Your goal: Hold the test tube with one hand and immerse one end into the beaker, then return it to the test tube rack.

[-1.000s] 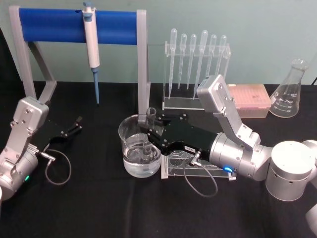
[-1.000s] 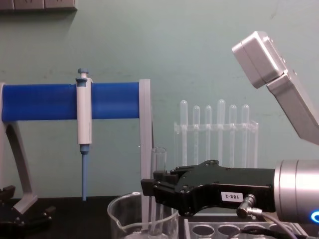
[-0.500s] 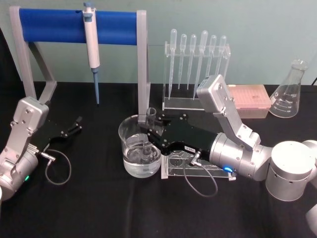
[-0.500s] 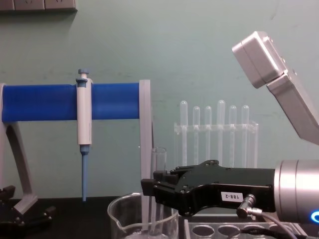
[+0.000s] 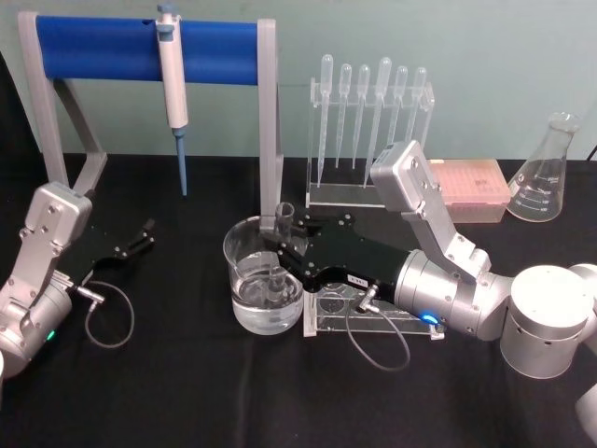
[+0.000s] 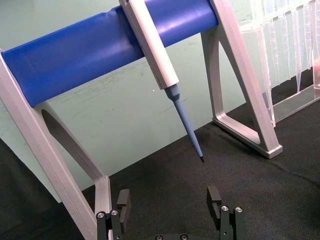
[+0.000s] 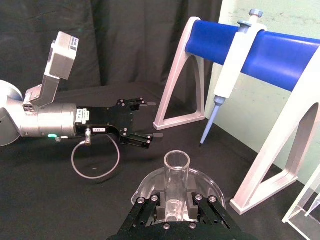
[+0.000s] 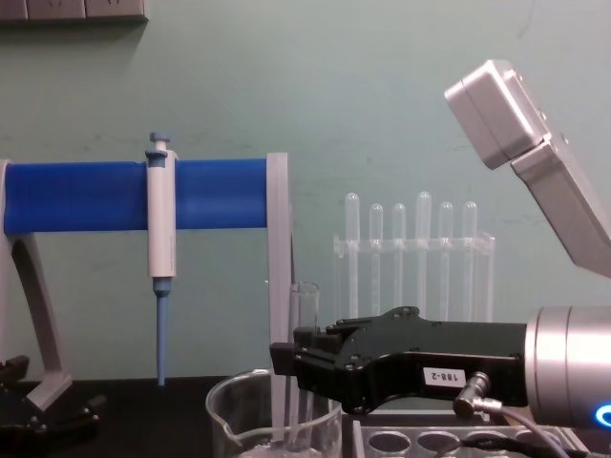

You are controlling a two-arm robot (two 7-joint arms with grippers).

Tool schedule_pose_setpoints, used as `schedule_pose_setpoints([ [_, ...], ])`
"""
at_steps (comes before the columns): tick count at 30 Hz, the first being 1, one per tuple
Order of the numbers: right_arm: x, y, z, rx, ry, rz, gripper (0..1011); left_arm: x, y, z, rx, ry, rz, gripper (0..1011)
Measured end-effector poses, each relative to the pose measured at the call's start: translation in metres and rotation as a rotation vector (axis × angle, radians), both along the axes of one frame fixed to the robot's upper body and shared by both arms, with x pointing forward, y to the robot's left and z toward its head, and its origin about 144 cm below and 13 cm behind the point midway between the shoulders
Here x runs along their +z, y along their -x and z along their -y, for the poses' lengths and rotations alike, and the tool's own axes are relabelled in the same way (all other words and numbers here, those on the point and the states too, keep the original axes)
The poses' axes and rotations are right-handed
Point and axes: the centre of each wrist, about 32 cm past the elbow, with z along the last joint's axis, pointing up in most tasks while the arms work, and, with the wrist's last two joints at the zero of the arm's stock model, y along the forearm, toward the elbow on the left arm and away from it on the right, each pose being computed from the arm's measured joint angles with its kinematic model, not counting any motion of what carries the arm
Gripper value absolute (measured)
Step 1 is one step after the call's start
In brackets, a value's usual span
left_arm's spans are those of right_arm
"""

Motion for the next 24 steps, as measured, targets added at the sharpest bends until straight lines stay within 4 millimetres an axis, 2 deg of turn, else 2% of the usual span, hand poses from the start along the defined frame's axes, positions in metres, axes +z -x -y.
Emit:
schedule_pose_setpoints([
  [24,0.0000,0.0000,0.0000,0.000,0.000,0.000,238,0.0000,0.0000,0.0000,0.000,0.000,0.000,1000],
])
